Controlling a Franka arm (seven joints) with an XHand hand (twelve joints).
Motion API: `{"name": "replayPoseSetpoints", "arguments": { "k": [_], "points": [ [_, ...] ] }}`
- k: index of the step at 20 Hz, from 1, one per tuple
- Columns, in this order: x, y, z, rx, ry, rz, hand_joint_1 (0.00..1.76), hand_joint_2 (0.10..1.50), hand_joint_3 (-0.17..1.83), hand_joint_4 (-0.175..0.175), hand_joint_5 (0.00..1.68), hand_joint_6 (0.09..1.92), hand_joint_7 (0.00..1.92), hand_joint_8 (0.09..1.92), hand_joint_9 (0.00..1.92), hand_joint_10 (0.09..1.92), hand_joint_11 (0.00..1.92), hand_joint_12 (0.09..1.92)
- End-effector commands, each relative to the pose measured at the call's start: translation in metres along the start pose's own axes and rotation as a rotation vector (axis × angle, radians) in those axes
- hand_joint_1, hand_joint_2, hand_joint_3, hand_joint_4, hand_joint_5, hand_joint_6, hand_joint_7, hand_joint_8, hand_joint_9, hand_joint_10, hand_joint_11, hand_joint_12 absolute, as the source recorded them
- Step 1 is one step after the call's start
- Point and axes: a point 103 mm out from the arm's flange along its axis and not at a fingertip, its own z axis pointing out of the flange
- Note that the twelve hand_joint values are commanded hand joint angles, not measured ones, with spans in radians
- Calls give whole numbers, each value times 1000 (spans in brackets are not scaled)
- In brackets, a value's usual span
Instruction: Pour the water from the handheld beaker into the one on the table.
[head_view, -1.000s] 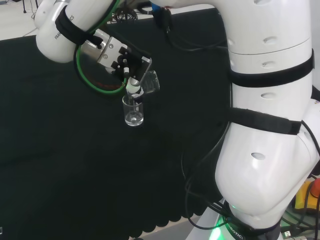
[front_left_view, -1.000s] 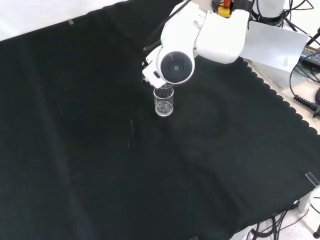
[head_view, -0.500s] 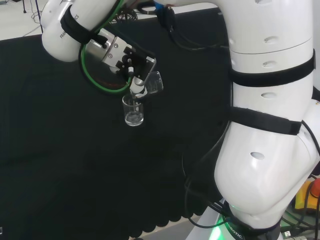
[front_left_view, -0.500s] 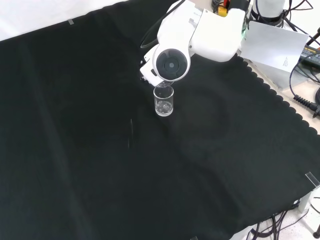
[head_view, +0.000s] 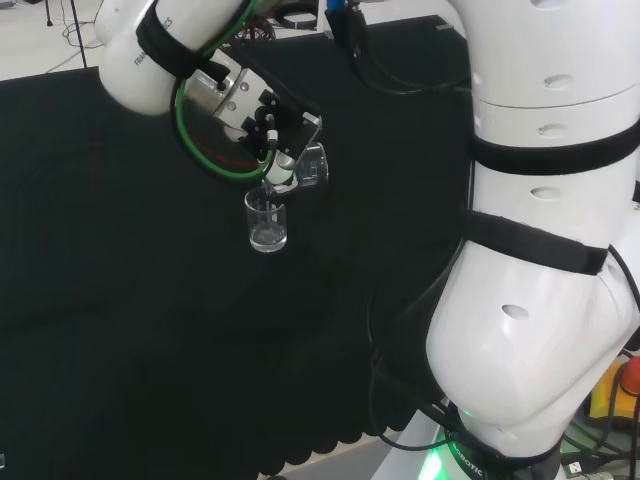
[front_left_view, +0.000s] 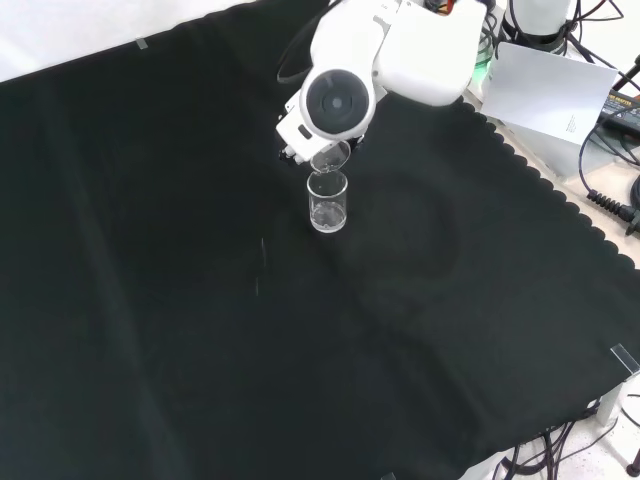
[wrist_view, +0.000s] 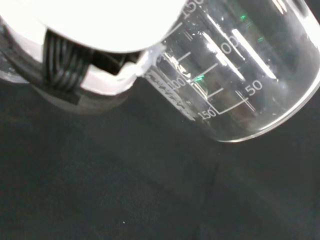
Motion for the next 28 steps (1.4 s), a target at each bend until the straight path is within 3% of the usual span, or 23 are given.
{"name": "replayPoseSetpoints", "arguments": {
  "k": [1,8,9,11,14,17,22,28],
  "points": [
    [-12,-3,10,-65,131,-39,1315,615,714,-175,1272,663,1331,642,1849,109,1413,555],
    [-34,-4,27,-144,270,-68,1315,617,710,-175,1271,664,1330,642,1844,110,1413,555],
    [-19,-9,9,-148,268,-67,1315,617,710,-175,1271,664,1329,642,1844,110,1413,555],
    [-13,-12,1,-159,304,-66,1315,618,709,-175,1271,664,1329,642,1843,111,1413,555],
    [-37,-6,27,-191,386,-93,1315,619,707,-175,1270,664,1328,643,1841,111,1414,556],
    [-46,-5,40,-228,459,-106,1315,621,704,-175,1269,665,1327,643,1839,112,1413,556],
    [-52,-4,45,-271,537,-111,1314,624,700,-175,1268,666,1326,644,1837,113,1413,556],
    [-60,0,53,-362,642,-169,1314,626,696,-175,1267,666,1325,645,1835,115,1413,556]
  ]
}}
